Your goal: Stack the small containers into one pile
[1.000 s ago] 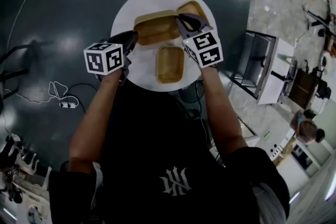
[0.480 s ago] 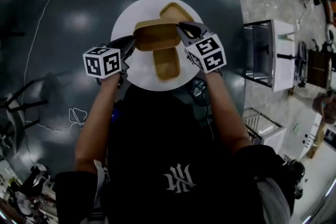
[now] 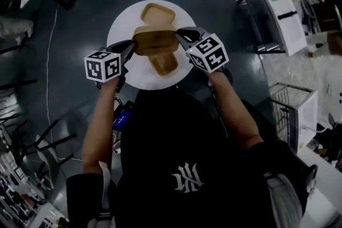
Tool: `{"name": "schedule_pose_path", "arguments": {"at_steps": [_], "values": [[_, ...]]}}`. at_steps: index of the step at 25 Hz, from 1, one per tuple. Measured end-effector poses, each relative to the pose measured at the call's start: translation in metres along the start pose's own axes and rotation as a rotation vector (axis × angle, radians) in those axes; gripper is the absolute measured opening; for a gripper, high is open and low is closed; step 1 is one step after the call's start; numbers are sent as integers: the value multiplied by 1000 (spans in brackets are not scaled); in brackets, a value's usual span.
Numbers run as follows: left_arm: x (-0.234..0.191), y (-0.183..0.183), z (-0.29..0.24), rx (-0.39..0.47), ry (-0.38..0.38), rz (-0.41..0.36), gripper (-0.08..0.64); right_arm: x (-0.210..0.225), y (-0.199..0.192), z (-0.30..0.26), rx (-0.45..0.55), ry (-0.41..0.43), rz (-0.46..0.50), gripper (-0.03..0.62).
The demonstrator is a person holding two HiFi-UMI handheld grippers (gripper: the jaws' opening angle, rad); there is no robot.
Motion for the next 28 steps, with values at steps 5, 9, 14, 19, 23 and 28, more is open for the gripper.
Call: {"name": "schedule_pose_path", "arguments": {"at_steps": [5, 9, 14, 19, 23, 28], "values": [[4, 10, -20, -124, -126, -101, 20, -9, -15, 27, -5, -89, -107, 52], [11, 9, -35, -199, -220, -138, 20, -17, -27, 46, -9, -160, -177, 52], [14, 7, -53, -299, -344, -190, 20, -33, -49, 63, -3, -262, -296, 54], [17, 1, -64, -398, -463, -249, 20, -54, -73, 72, 25, -350, -428, 54], [0, -2, -70, -465, -525, -269, 20, -73, -84, 60, 22, -400, -491, 54], [7, -11, -88, -521, -584, -304, 20, -82, -104, 70, 75, -444, -610, 54]]}}
Point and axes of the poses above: the fingertips, and each gripper's own axes: z backward along the fingers, x to its right, y out of its top, the point moved 8 cm from there along z, backward along the fingers, and after that the axes turned 14 degrees about x, right-handed, at the moved point
